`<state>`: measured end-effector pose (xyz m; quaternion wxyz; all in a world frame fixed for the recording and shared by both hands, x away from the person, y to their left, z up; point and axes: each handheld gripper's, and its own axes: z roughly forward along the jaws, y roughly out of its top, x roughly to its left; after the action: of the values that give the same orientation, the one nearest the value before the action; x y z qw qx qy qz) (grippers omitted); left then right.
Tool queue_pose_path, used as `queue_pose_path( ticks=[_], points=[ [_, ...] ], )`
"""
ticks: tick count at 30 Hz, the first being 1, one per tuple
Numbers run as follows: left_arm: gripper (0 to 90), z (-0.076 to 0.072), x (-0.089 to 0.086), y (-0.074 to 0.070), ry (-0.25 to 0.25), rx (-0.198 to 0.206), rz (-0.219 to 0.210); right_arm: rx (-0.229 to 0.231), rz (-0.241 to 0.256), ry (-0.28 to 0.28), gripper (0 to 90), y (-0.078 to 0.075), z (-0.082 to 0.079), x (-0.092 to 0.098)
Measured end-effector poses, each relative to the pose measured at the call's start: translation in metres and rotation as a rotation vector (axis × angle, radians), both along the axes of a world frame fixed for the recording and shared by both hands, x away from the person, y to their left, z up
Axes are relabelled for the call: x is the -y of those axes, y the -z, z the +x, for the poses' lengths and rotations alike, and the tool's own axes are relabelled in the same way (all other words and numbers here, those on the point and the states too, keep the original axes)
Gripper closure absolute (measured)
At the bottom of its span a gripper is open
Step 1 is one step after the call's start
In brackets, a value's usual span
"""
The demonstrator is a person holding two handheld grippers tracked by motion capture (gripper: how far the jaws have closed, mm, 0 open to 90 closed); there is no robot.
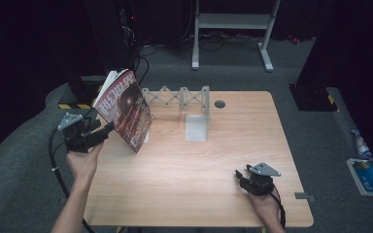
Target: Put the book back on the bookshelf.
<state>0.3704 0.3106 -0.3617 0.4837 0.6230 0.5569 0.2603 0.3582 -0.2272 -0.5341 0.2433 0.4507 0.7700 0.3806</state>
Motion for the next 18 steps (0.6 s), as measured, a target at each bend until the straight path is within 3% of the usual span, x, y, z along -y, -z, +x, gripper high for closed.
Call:
queue_pose_path(
  ticks=[18],
  points=[
    [39.0, -0.012, 0.010, 0.006, 0.053, 0.002, -0.012, -0.001, 0.001, 0.001, 47.4, 0.000, 0.000, 0.000]
  ],
)
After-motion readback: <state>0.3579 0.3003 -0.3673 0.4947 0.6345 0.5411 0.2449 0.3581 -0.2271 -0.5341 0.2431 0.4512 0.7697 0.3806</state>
